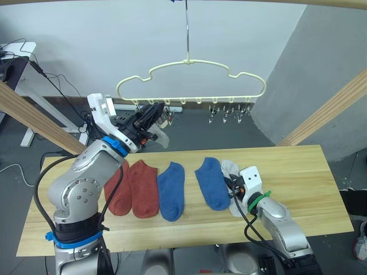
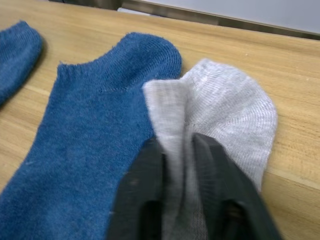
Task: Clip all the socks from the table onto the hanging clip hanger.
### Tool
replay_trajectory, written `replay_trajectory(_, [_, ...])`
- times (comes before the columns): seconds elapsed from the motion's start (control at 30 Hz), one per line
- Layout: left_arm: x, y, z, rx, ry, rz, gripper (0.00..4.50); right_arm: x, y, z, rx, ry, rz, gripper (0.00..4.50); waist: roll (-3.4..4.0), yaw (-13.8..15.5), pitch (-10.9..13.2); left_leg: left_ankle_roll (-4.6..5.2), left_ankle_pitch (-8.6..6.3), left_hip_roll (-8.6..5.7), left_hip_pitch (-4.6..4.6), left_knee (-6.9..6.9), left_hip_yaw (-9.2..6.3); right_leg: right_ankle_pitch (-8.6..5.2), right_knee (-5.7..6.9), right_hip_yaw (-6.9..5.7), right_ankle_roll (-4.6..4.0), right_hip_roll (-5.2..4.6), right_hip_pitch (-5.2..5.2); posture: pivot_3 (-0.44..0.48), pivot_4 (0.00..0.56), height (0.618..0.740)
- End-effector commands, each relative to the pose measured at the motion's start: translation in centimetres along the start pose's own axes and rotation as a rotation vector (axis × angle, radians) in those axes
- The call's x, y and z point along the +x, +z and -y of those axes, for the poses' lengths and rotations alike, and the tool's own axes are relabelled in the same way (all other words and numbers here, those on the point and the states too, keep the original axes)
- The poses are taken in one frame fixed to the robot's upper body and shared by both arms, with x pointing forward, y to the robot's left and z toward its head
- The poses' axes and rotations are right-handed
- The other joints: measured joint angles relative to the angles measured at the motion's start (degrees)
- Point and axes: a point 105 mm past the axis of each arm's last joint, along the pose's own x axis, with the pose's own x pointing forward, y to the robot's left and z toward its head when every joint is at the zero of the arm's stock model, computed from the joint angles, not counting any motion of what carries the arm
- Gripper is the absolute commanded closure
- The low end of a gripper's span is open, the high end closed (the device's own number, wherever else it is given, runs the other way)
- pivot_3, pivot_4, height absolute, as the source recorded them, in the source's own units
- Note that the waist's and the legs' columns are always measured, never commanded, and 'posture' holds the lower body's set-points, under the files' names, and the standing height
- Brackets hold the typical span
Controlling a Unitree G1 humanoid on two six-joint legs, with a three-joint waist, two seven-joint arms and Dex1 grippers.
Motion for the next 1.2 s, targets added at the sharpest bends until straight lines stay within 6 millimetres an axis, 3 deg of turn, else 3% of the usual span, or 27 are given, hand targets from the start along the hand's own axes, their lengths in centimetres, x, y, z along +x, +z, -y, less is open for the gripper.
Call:
replay_trajectory(0.03, [-0.2, 1.0, 1.4, 0.020, -0.050, 0.042, 3.87, -0.4, 1.2, 0.2, -0.020, -0.004, 0.049, 4.50, 0.00, 0.00, 0.00, 0.00, 0.00, 0.00, 0.00, 0.00, 0.00, 0.00, 0.00, 0.00, 0.00, 0.00, 0.00, -0.188, 0.343, 0.740])
replay_trajectory(0.23, [-0.1, 1.0, 1.4, 0.016, -0.055, 0.041, 3.87, -0.8, 2.7, 0.3, -0.098, 0.026, 0.095, 4.50, 0.00, -0.02, 0.00, 0.00, 0.00, -0.01, 0.00, 0.00, 0.01, 0.00, -0.01, 0.01, 0.00, 0.00, 0.00, -0.191, 0.343, 0.740])
replay_trajectory(0.47, [-0.2, 1.0, 1.4, 0.010, -0.058, 0.037, 3.87, -1.6, 6.5, -0.9, -0.277, 0.096, 0.216, 4.50, 0.01, 0.00, 0.01, 0.00, 0.00, -0.01, -0.01, 0.00, 0.01, -0.01, -0.01, 0.01, 0.01, 0.02, -0.01, -0.191, 0.343, 0.740])
replay_trajectory(0.73, [-0.2, 0.7, 1.7, -0.035, -0.083, 0.012, 3.87, -1.9, 10.3, -4.4, -0.475, 0.207, 0.397, 4.50, 0.01, -0.04, 0.01, -0.01, 0.00, 0.00, -0.03, -0.01, 0.00, -0.01, -0.02, -0.01, 0.01, 0.02, -0.04, -0.195, 0.342, 0.740])
replay_trajectory(1.0, [-0.4, 0.4, 2.0, -0.063, -0.102, -0.008, 3.87, -1.7, 13.5, -7.7, -0.491, 0.310, 0.508, 4.50, 0.01, -0.05, 0.01, -0.01, 0.00, 0.02, -0.03, -0.01, 0.00, 0.00, -0.02, 0.00, 0.01, 0.00, -0.04, -0.193, 0.343, 0.740])
replay_trajectory(1.2, [-0.4, 0.5, 1.9, -0.071, -0.093, -0.005, 3.87, -1.7, 15.1, -8.8, -0.503, 0.332, 0.576, 4.50, 0.01, 0.09, 0.01, -0.01, 0.00, 0.02, -0.04, -0.01, -0.02, 0.00, -0.03, -0.01, 0.00, -0.01, -0.04, -0.190, 0.343, 0.740])
